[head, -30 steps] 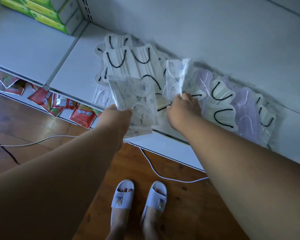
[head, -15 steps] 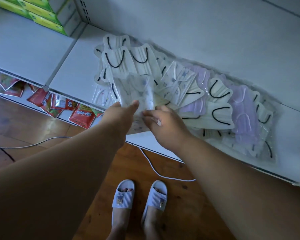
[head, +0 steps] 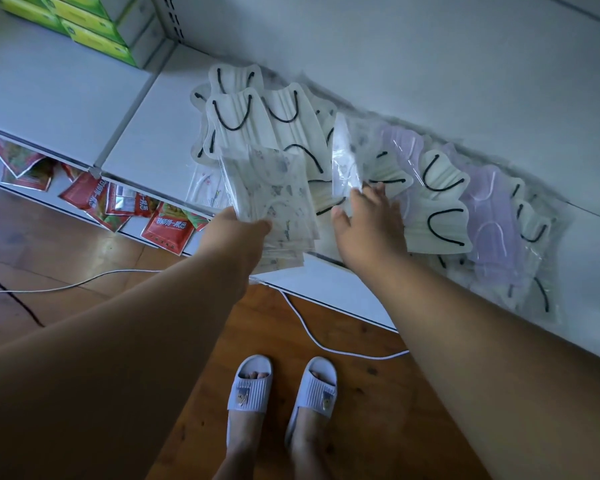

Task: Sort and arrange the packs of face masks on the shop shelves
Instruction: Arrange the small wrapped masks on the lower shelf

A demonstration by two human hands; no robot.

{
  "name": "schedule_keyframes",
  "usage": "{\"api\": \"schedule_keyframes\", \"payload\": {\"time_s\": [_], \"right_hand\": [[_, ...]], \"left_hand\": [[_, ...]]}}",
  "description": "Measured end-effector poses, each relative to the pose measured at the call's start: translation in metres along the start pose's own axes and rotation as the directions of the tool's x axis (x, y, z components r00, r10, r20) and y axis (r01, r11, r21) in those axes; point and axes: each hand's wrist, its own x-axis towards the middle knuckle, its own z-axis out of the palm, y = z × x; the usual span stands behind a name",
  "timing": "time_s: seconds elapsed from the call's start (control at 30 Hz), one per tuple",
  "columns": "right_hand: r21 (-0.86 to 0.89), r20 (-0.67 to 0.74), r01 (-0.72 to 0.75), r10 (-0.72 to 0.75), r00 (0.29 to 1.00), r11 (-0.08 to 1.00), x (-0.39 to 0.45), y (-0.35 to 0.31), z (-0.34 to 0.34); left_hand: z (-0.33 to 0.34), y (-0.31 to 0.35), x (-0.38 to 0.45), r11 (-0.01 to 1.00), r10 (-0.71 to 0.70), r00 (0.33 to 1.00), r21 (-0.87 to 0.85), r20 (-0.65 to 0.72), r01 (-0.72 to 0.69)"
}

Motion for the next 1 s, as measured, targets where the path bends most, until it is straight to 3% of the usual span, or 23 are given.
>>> {"api": "schedule_keyframes", "payload": {"time_s": [0.1,0.2,0.33,0.4,0.47,0.5,0.53,0.57,0.6,0.67,0.83,1.0], "right_hand": [[0.388,-0.2,0.131,-0.056,0.978,0.912,-0.03,-0.003,-0.001],[0.439,-0.275,0.282,-0.171,0.946,0.853,-0.066,-0.011,0.004],[0.415,-0.176,0.26,-0.204,0.963,0.872,-0.104,-0.009,0.015],[0.471,-0.211,0.215,-0.127,0.969,0.856,-0.12,-0.008,0.013],[0.579,-0.216,0.05,0.094,0.972,0.814,-0.135,-0.006,0.006],[0.66,-0.135,-0.086,0.23,0.964,0.746,-0.142,-0.004,0.002],[0.769,0.022,-0.229,0.334,0.942,0.596,-0.148,-0.003,-0.002],[0.856,0.204,-0.349,0.371,0.906,0.381,-0.155,-0.002,-0.005],[0.885,0.345,-0.426,0.351,0.87,0.186,-0.164,0.002,-0.005],[0.893,0.431,-0.451,0.296,0.853,-0.001,-0.185,0.009,-0.009],[0.884,0.467,-0.433,0.324,0.823,-0.175,-0.247,0.039,-0.019],[0.925,0.38,-0.364,0.277,0.883,-0.109,-0.329,0.073,-0.053]], "left_hand": [[0.003,0.001,-0.009,1.0,0.018,0.999,-0.014,0.038,-0.018],[0.008,0.003,-0.023,0.999,0.023,0.994,-0.043,0.105,-0.019],[0.013,-0.006,-0.049,0.998,0.058,0.985,0.011,0.164,-0.061],[0.01,-0.016,-0.061,0.997,0.076,0.984,0.014,0.164,-0.08],[0.005,-0.026,-0.075,0.998,0.07,0.975,-0.018,0.212,-0.068],[0.001,-0.031,-0.086,0.998,0.055,0.965,-0.026,0.255,-0.05],[-0.002,-0.036,-0.095,0.999,0.046,0.955,-0.034,0.294,-0.037],[-0.006,-0.041,-0.105,0.999,0.047,0.943,-0.035,0.33,-0.037],[-0.009,-0.046,-0.116,0.998,0.055,0.927,-0.032,0.37,-0.046],[-0.013,-0.055,-0.137,0.998,0.058,0.902,-0.025,0.428,-0.053],[-0.012,-0.081,-0.184,0.998,0.052,0.902,0.007,0.429,-0.061],[0.007,-0.101,-0.27,0.982,0.147,0.903,0.051,0.405,-0.183]]}}
